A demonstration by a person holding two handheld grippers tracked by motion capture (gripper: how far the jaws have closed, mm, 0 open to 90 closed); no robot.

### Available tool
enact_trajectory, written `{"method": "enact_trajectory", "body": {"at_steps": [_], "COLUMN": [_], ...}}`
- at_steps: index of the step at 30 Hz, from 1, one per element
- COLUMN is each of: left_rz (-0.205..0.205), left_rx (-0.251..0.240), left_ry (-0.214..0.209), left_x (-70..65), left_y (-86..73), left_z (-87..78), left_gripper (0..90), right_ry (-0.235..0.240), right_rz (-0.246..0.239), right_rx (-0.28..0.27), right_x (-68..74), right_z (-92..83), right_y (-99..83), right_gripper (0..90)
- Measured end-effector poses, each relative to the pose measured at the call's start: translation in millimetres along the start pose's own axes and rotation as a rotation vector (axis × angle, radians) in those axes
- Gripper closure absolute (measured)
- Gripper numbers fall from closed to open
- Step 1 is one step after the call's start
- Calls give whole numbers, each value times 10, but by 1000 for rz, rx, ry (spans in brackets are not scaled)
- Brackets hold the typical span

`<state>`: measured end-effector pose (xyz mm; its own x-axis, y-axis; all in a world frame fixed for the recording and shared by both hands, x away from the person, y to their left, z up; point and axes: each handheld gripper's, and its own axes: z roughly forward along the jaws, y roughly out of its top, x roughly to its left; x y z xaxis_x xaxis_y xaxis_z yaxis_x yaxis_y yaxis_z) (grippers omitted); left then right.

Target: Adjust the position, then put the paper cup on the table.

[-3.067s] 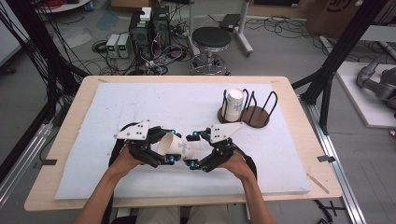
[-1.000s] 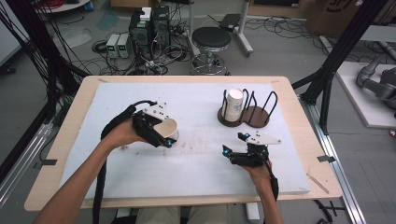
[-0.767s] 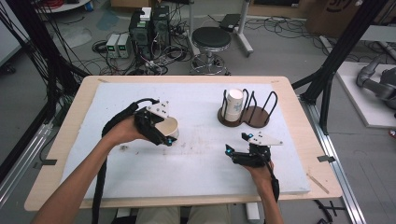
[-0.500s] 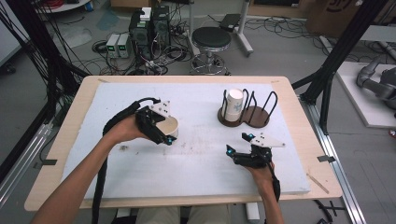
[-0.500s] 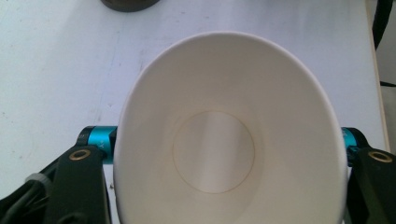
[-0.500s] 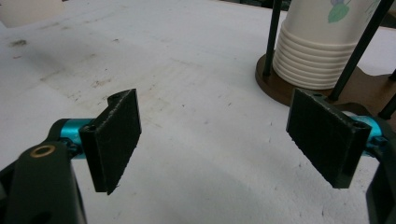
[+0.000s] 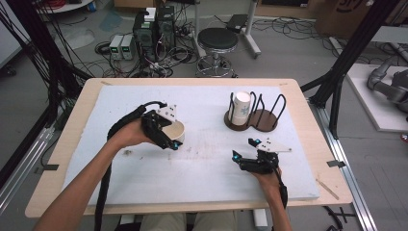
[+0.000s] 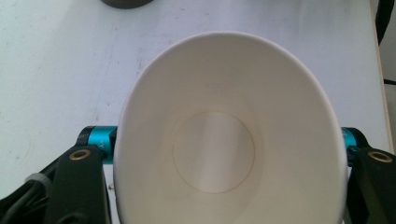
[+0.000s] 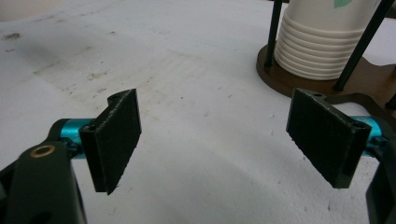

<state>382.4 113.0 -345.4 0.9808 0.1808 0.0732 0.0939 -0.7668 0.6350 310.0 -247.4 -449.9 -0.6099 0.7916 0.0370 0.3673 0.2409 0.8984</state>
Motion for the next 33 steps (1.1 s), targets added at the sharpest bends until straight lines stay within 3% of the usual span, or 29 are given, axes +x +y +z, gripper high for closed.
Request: {"method": "enact_trajectory", "body": {"at_steps": [24, 33], "left_rz": [3, -5], "left_rx": [-3, 11], "left_ry": [7, -6], "left_x": [20, 59], "left_y": [-3, 18], "left_z": [-4, 132], "left_gripper": [313, 313], "right_ry": [4, 0], "right_rz": [-9, -10], "right_rx": [1, -2], "right_x": [-6, 7], "right_z": [6, -1], "right_y": [-1, -4], "right_gripper": [182, 182]}}
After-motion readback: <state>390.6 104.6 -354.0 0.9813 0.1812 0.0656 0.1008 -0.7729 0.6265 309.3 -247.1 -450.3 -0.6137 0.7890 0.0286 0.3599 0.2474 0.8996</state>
